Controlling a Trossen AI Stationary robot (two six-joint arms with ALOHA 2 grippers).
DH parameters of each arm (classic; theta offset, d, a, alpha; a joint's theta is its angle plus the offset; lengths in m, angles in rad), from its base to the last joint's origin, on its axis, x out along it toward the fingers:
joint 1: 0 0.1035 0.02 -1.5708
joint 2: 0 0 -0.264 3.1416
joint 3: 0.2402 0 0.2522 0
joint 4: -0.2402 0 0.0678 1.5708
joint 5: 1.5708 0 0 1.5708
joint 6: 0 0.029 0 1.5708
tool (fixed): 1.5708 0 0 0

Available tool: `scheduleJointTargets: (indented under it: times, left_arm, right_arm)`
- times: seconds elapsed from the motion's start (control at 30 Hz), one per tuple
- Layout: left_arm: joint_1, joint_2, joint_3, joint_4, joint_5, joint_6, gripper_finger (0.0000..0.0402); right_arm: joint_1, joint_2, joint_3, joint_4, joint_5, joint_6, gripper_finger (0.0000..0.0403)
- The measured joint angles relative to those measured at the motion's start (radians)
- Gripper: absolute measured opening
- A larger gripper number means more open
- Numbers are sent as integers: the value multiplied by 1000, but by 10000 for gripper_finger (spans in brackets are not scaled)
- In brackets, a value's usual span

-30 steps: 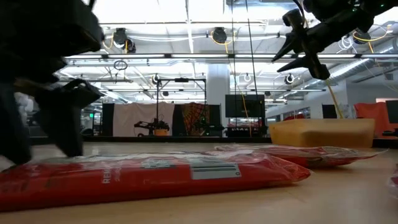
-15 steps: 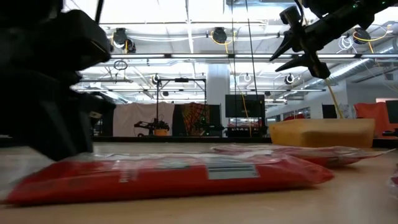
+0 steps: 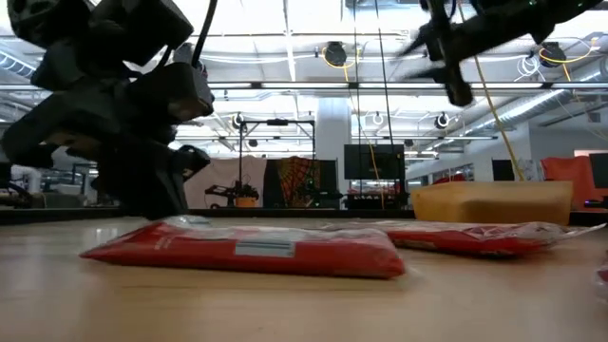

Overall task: Sort popcorn bags into baskets
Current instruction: Put the red popcorn bag into the orange bin

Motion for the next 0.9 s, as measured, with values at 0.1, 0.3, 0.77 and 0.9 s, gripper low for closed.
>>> scheduleJointTargets:
  times: [0.1, 0.3, 0.77, 0.9]
  left_arm:
    - [35, -63, 0, -72, 4, 22, 2]
    - [121, -190, 1, -105, 7, 38, 1]
    - [278, -302, 68, -207, 43, 37, 1]
    - [295, -303, 74, -211, 53, 46, 0]
  right_arm:
    - [25, 22, 1, 143, 0, -2, 128]
    - [78, 117, 20, 213, -8, -12, 128]
    - [149, 608, 328, 189, -260, -361, 137]
    - [142, 724, 347, 208, -365, -470, 162]
